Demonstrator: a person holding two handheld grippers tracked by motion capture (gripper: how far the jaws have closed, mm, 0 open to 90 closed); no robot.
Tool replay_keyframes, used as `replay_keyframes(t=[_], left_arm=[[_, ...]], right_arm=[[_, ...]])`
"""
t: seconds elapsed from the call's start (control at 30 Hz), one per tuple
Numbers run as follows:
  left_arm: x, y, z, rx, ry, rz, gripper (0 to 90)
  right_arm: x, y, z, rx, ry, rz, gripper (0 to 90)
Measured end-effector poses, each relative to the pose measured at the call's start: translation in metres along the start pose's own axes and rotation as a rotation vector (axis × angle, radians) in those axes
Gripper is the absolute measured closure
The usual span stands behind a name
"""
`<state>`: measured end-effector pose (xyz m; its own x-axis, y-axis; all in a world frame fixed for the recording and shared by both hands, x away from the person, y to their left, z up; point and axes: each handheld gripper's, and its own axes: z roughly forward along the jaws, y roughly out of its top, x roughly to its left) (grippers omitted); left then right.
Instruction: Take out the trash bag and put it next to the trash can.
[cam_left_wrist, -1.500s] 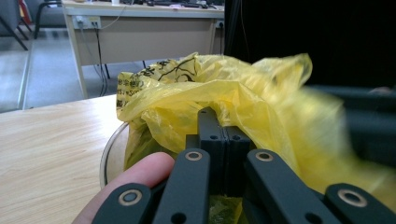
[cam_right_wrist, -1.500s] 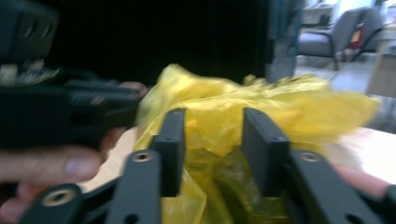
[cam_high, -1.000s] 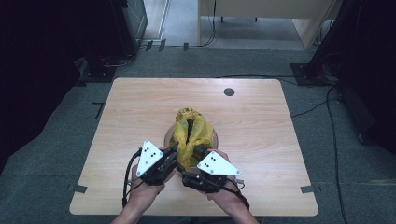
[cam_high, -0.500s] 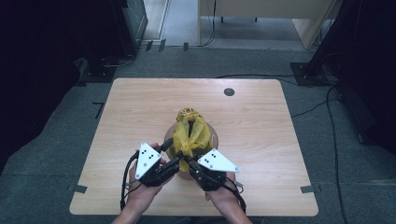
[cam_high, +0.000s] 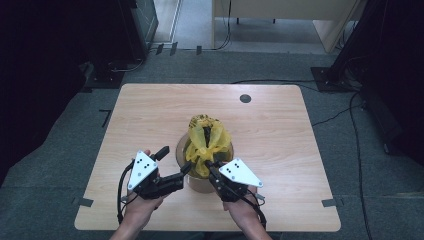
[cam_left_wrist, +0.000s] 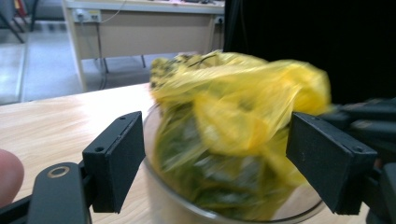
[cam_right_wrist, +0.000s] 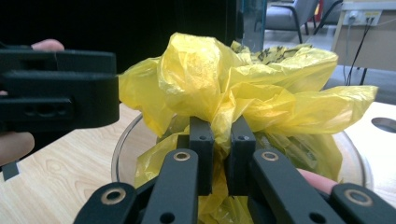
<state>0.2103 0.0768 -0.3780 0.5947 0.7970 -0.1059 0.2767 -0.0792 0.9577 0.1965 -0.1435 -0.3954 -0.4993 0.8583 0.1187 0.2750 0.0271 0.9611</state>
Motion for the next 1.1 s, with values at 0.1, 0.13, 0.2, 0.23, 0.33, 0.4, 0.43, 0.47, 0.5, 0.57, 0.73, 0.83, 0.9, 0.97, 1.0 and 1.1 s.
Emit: replay_keyframes(t=[0.1, 0.13, 0.2, 0.23, 0.33, 0.4, 0.43, 0.47, 0.5, 0.57, 0.73, 0.83, 0.9, 0.97, 1.0, 1.1], left_arm=[[0.011, -0.003, -0.001, 0.012, 0.041, -0.018, 18.4], [0.015, -0.004, -0.001, 0.015, 0.057, -0.025, 18.4], [0.029, -0.009, -0.001, 0.049, 0.097, -0.045, 17.9], [0.029, -0.009, -0.001, 0.049, 0.097, -0.045, 17.7], [0.041, -0.018, 0.000, 0.085, 0.155, -0.052, 17.4], [0.048, -0.025, 0.001, 0.107, 0.181, -0.060, 16.5], [0.051, -0.028, 0.001, 0.121, 0.192, -0.061, 15.4], [0.055, -0.032, 0.001, 0.131, 0.199, -0.057, 15.4], [0.058, -0.036, 0.001, 0.139, 0.199, -0.060, 13.7], [0.069, -0.048, 0.002, 0.175, 0.234, -0.055, 10.2], [0.085, -0.074, 0.005, 0.254, 0.320, -0.067, 9.2], [0.090, -0.085, 0.005, 0.274, 0.361, -0.055, 9.3], [0.095, -0.097, 0.006, 0.315, 0.387, -0.034, 9.3], [0.101, -0.106, 0.006, 0.343, 0.416, -0.046, 9.3], [0.105, -0.110, 0.006, 0.358, 0.430, -0.045, 9.3], [0.114, -0.120, 0.005, 0.399, 0.447, -0.086, 9.3]], right_arm=[[-0.001, 0.002, -0.002, -0.019, -0.006, -0.001, 85.1], [-0.002, 0.003, -0.004, -0.027, -0.012, -0.002, 85.1], [-0.003, 0.004, -0.005, -0.034, -0.017, 0.000, 85.1], [-0.003, 0.004, -0.005, -0.034, -0.017, 0.000, 85.1], [-0.004, 0.005, -0.006, -0.039, -0.019, -0.004, 85.1], [-0.004, 0.005, -0.006, -0.043, -0.018, -0.007, 85.2], [-0.004, 0.005, -0.006, -0.044, -0.017, -0.005, 85.2], [-0.004, 0.005, -0.006, -0.044, -0.017, -0.005, 85.2], [-0.004, 0.005, -0.006, -0.045, -0.017, -0.007, 85.1], [-0.004, 0.005, -0.006, -0.048, -0.019, -0.010, 85.1], [-0.004, 0.005, -0.006, -0.049, -0.021, -0.015, 85.1], [-0.004, 0.005, -0.006, -0.054, -0.019, -0.017, 85.1], [-0.004, 0.005, -0.007, -0.055, -0.017, -0.019, 85.1], [-0.004, 0.005, -0.007, -0.059, -0.019, -0.021, 85.1], [-0.004, 0.005, -0.007, -0.059, -0.019, -0.021, 85.1], [-0.003, 0.005, -0.007, -0.065, -0.020, -0.022, 85.1]])
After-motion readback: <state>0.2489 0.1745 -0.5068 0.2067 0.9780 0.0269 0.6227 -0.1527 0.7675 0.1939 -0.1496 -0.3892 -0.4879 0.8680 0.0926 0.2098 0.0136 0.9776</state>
